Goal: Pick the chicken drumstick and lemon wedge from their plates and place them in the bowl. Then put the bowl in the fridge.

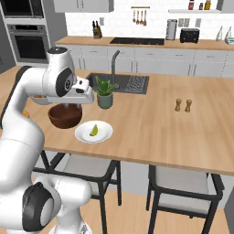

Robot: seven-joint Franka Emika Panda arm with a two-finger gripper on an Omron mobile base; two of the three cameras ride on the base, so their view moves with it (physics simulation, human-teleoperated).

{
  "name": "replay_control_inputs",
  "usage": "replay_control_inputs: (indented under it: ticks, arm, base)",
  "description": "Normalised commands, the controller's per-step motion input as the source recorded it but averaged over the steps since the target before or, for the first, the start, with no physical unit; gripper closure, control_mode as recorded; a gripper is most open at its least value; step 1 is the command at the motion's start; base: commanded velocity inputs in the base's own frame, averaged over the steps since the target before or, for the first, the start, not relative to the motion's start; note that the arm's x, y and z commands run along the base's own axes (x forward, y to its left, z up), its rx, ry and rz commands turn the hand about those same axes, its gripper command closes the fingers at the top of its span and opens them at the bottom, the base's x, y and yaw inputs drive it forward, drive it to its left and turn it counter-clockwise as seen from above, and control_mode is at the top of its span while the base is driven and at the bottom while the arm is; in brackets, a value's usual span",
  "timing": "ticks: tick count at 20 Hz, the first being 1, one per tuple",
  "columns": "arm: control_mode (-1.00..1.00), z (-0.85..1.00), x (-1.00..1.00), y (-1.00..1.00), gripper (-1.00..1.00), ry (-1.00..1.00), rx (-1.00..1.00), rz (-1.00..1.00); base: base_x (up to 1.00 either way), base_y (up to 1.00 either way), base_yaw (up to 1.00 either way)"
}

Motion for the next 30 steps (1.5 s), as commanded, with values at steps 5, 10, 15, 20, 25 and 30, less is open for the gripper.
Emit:
replay_control_inputs:
  ticks: [5, 10, 15, 20, 25, 30]
  arm:
    - [-1.00, -0.04, -0.44, 0.19, -1.00, 0.00, 0.10, 0.00]
    - [-1.00, -0.27, -0.12, 0.25, -1.00, 0.01, 0.03, 0.00]
    - [-1.00, -0.57, 0.09, 0.09, -1.00, 0.01, -0.08, 0.00]
    - [-1.00, -0.49, 0.57, 0.00, -1.00, 0.00, -0.02, 0.00]
    - [-1.00, -0.64, 0.79, 0.00, -1.00, 0.05, -0.01, 0.00]
    - [-1.00, -0.53, 0.67, -0.11, -1.00, 0.02, 0.00, 0.00]
  base:
    - [0.00, 0.00, 0.00]
    - [0.00, 0.00, 0.00]
    - [0.00, 0.00, 0.00]
    - [0.00, 0.00, 0.00]
    - [0.00, 0.00, 0.00]
    - [0.00, 0.00, 0.00]
